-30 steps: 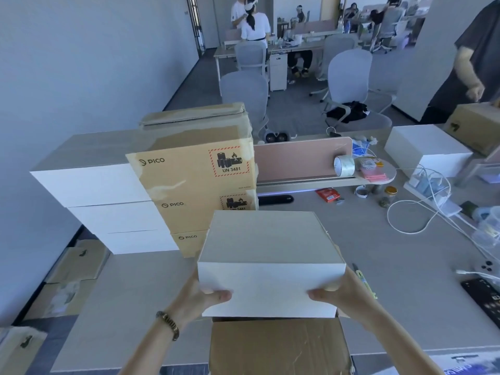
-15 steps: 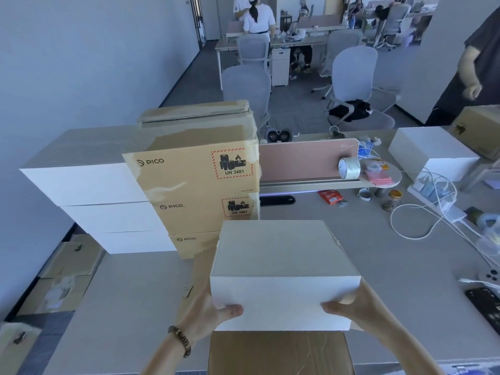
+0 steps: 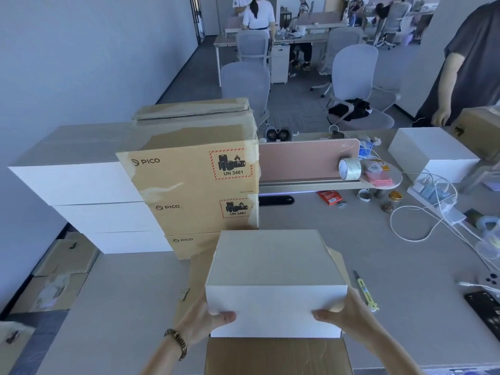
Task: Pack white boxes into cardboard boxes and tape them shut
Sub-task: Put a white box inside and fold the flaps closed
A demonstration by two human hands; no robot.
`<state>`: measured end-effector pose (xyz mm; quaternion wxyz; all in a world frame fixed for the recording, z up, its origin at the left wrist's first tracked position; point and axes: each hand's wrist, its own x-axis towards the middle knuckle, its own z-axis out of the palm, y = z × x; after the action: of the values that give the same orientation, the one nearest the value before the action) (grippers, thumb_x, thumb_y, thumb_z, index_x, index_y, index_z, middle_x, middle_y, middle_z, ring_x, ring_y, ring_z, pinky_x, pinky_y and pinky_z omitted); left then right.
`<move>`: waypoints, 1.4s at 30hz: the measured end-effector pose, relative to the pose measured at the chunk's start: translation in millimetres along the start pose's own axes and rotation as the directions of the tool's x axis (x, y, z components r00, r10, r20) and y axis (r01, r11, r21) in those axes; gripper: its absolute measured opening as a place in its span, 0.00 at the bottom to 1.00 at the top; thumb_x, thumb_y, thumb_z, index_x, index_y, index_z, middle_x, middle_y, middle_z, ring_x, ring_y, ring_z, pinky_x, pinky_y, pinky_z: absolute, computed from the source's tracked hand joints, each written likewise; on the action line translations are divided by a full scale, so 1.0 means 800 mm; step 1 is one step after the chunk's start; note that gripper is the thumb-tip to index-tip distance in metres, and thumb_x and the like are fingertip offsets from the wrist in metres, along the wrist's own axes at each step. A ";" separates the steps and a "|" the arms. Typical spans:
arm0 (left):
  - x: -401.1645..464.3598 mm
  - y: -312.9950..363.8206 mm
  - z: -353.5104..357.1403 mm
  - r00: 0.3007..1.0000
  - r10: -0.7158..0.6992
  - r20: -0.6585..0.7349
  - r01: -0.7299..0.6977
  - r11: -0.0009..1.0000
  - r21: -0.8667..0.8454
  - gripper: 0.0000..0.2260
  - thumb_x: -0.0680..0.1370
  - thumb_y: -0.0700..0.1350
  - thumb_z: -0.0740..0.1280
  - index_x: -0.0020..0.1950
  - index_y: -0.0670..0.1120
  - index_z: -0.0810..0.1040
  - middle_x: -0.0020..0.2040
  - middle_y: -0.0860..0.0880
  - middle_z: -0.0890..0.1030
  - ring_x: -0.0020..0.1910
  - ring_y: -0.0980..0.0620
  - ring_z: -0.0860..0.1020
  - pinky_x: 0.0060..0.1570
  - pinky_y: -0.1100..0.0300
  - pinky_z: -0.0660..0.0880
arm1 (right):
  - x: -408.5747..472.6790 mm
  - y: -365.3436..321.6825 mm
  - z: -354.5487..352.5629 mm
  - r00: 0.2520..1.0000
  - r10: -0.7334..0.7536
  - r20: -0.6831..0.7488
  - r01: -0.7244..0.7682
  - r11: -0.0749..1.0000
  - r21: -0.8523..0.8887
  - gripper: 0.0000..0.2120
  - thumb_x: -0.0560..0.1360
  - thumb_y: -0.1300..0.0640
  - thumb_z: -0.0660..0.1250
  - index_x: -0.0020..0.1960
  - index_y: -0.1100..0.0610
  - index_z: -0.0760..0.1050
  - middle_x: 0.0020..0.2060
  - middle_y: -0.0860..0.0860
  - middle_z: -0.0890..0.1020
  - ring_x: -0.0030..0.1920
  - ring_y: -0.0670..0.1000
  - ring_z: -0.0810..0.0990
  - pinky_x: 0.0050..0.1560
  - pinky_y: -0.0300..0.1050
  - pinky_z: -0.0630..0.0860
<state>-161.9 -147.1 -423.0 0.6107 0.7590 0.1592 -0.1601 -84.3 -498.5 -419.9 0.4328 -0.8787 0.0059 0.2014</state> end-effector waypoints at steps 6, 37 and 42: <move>0.008 -0.014 0.000 0.999 0.046 0.003 -0.046 0.998 0.031 0.36 0.63 0.60 0.81 0.67 0.52 0.74 0.61 0.54 0.82 0.61 0.56 0.79 0.62 0.53 0.76 | 0.006 0.002 0.002 1.000 0.004 0.023 -0.003 1.000 -0.019 0.29 0.61 0.44 0.83 0.58 0.44 0.74 0.51 0.42 0.78 0.55 0.44 0.77 0.58 0.51 0.77; 0.044 -0.086 0.017 0.996 0.072 -0.050 -0.053 0.952 0.300 0.55 0.65 0.78 0.64 0.80 0.57 0.39 0.79 0.63 0.41 0.78 0.59 0.42 0.78 0.48 0.47 | 0.016 0.053 0.036 0.991 -0.094 0.091 0.113 0.965 -0.237 0.55 0.63 0.17 0.52 0.79 0.41 0.34 0.76 0.32 0.34 0.78 0.38 0.39 0.77 0.48 0.59; 0.045 -0.083 0.033 0.979 0.099 -0.179 -0.038 0.949 0.314 0.36 0.80 0.52 0.66 0.80 0.54 0.46 0.81 0.53 0.50 0.79 0.54 0.52 0.78 0.53 0.52 | 0.019 0.053 0.049 0.994 -0.065 0.089 0.089 0.949 -0.303 0.39 0.82 0.42 0.59 0.81 0.45 0.35 0.76 0.36 0.32 0.80 0.44 0.41 0.76 0.45 0.56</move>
<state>-160.3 -157.7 -502.1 0.4712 0.8622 0.1639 -0.0875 -92.1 -492.7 -479.2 0.2984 -0.9263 -0.0766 0.2167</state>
